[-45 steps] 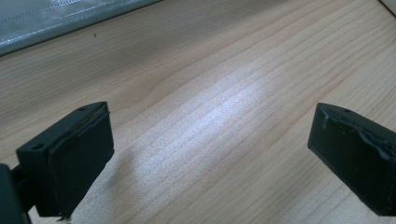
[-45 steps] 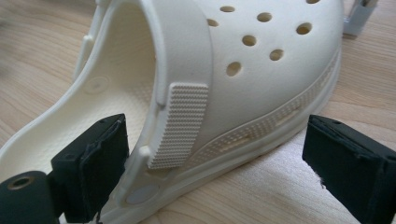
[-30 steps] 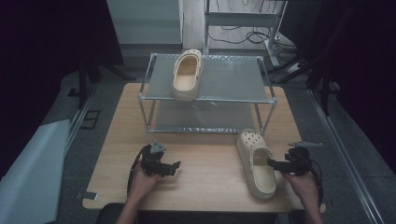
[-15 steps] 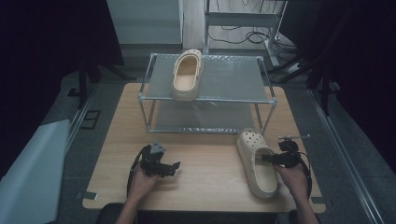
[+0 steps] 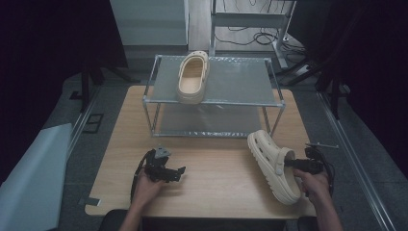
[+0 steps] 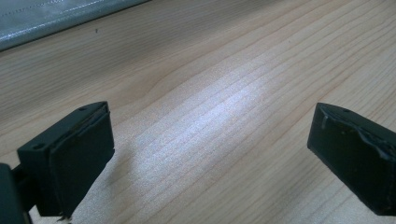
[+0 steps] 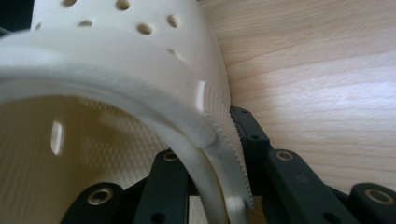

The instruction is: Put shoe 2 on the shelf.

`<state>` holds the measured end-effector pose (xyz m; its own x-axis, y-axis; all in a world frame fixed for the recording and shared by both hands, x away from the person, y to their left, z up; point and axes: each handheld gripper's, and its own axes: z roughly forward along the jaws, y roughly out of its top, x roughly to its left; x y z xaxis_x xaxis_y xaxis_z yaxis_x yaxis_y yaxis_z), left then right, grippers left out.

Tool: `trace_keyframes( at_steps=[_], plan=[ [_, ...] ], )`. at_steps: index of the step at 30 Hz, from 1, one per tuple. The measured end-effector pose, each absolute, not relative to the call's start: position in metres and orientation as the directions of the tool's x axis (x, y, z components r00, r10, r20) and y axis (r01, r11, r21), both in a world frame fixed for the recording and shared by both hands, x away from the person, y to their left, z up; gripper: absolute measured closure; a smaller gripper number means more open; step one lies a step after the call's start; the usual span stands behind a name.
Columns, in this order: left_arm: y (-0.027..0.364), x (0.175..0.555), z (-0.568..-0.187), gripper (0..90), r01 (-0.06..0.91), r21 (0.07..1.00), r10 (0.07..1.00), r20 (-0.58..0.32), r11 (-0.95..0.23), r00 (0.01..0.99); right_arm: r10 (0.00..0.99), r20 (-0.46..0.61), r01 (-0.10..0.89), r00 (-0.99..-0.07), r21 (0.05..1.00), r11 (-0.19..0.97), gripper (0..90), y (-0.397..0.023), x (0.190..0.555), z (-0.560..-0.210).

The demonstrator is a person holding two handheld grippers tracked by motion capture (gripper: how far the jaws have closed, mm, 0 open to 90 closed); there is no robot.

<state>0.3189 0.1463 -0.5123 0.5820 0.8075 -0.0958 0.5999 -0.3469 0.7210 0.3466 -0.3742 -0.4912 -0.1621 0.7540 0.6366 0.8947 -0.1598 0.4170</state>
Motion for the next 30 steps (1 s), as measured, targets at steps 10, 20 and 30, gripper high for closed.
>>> trace_keyframes(
  at_steps=[10,20,30],
  plan=[
    [0.147,0.319,-0.512,0.7,0.601,0.724,0.807,-0.104,-0.34,0.582,0.686,0.703,0.89,-0.186,0.417,-0.185,77.6,-0.368,0.343,-0.486],
    [0.148,0.318,-0.512,0.6,0.598,0.729,0.805,-0.112,-0.332,0.583,0.653,0.723,0.88,-0.227,0.439,-0.181,77.6,-0.356,0.34,-0.462],
    [0.149,0.318,-0.511,0.6,0.597,0.73,0.804,-0.113,-0.331,0.584,0.623,0.739,0.877,-0.257,0.449,-0.17,77.6,-0.342,0.338,-0.428]
  ],
)
